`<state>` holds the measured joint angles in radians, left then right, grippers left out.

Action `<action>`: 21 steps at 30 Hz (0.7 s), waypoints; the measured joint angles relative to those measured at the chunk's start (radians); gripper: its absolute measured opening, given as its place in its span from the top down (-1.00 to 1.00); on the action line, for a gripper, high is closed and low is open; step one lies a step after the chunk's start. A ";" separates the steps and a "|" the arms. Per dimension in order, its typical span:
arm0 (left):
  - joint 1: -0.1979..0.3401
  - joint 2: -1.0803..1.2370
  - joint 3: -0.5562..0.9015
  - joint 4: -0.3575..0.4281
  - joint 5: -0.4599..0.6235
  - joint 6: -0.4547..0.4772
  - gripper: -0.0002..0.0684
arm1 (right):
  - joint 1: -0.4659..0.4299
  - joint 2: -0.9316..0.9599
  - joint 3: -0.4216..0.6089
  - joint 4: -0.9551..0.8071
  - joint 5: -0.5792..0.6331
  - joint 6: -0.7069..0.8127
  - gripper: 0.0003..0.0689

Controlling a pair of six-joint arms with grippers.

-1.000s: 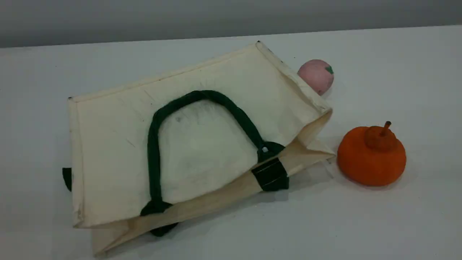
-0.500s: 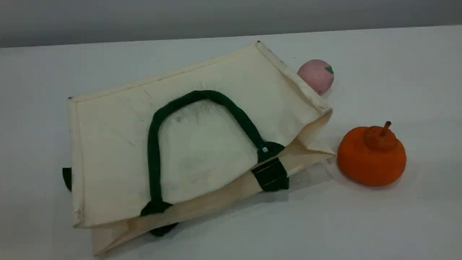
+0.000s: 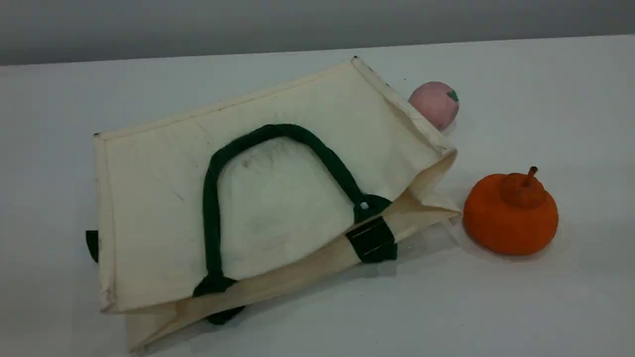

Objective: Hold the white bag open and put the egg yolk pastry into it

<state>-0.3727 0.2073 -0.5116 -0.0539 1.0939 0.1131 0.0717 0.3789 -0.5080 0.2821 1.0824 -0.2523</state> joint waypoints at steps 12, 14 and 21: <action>0.000 0.000 0.007 0.054 -0.015 -0.075 -0.31 | 0.000 0.000 0.000 -0.057 -0.004 0.065 -0.12; 0.000 0.000 0.007 0.054 -0.015 -0.082 -0.31 | 0.000 0.000 0.000 -0.062 -0.005 0.067 -0.12; 0.000 0.000 0.007 0.054 -0.015 -0.082 -0.31 | 0.000 0.000 0.000 -0.046 -0.005 0.067 -0.12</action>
<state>-0.3727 0.2073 -0.5048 0.0000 1.0788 0.0316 0.0717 0.3789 -0.5080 0.2365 1.0772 -0.1849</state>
